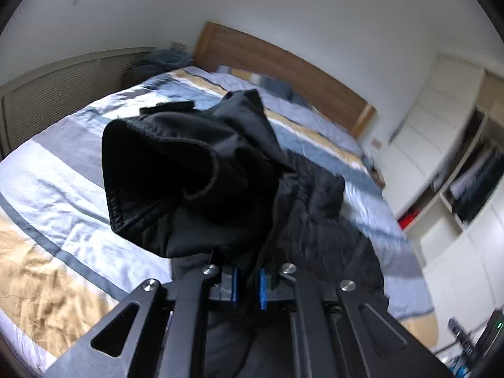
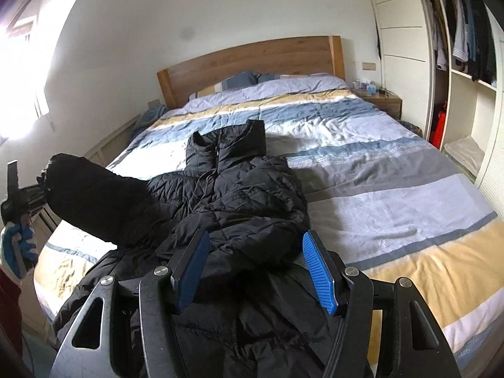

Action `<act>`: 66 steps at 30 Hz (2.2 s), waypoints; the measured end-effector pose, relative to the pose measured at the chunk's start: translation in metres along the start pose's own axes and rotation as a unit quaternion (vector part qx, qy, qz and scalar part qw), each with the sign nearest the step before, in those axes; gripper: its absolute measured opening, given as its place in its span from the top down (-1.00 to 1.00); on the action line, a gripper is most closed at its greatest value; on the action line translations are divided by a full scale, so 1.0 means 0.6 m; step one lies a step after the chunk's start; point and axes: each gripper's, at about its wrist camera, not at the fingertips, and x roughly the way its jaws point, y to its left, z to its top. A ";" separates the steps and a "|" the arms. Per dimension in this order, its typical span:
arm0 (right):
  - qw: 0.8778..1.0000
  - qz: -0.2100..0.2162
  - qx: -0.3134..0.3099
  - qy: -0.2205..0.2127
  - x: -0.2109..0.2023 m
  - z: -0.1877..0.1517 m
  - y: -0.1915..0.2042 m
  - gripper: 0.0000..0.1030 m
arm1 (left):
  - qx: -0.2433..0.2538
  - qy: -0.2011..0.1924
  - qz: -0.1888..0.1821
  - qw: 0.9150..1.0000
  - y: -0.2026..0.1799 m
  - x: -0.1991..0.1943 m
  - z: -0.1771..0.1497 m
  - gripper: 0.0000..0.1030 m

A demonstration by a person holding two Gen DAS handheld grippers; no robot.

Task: Fold large clothes
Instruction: 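Fold the held sleeve across the coat body with the left gripper, release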

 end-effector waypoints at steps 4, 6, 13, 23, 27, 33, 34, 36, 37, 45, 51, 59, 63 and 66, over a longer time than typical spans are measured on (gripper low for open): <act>1.000 -0.014 0.010 -0.004 -0.020 -0.016 -0.031 -0.19 | 0.053 0.034 0.005 0.998 -0.068 0.035 -0.061 0.84; 1.000 -0.017 0.016 -0.005 -0.029 -0.024 -0.047 -0.19 | 0.079 0.053 0.011 0.995 -0.099 0.060 -0.091 0.84; 0.999 -0.026 0.030 0.001 -0.045 -0.054 -0.085 -0.20 | 0.143 0.124 0.023 0.982 -0.167 0.146 -0.198 0.84; 0.998 -0.037 0.046 0.018 -0.052 -0.085 -0.114 -0.20 | 0.173 0.170 0.031 0.970 -0.167 0.195 -0.268 0.81; 0.998 -0.035 0.044 0.024 -0.045 -0.088 -0.106 -0.20 | 0.174 0.175 0.018 0.969 -0.155 0.181 -0.271 0.77; 0.999 -0.028 0.025 0.034 -0.031 -0.086 -0.074 -0.21 | 0.209 0.180 0.007 0.961 -0.157 0.165 -0.281 0.74; 0.999 -0.027 0.021 0.036 -0.028 -0.084 -0.069 -0.21 | 0.214 0.182 0.003 0.960 -0.155 0.162 -0.284 0.74; 0.999 -0.026 0.012 0.041 -0.019 -0.079 -0.055 -0.21 | 0.215 0.183 -0.003 0.959 -0.153 0.160 -0.285 0.74; 0.999 -0.025 0.007 0.043 -0.014 -0.076 -0.048 -0.22 | 0.213 0.183 -0.010 0.960 -0.149 0.156 -0.285 0.74; 0.997 -0.004 -0.038 0.065 0.039 -0.051 0.025 -0.22 | 0.211 0.193 -0.080 0.955 -0.113 0.106 -0.274 0.72; 0.992 0.043 -0.087 0.083 0.110 -0.024 0.116 -0.22 | 0.190 0.168 -0.048 0.966 -0.040 0.090 -0.214 0.72; 0.974 0.115 -0.164 0.101 0.213 0.013 0.267 -0.22 | 0.126 0.132 0.009 0.983 0.058 0.136 -0.094 0.72; 0.963 0.148 -0.198 0.110 0.279 0.020 0.342 -0.22 | 0.101 0.129 0.017 0.986 0.071 0.175 -0.057 0.72; 0.954 0.164 -0.220 0.119 0.322 0.013 0.385 -0.22 | 0.093 0.137 0.019 0.986 0.068 0.209 -0.049 0.72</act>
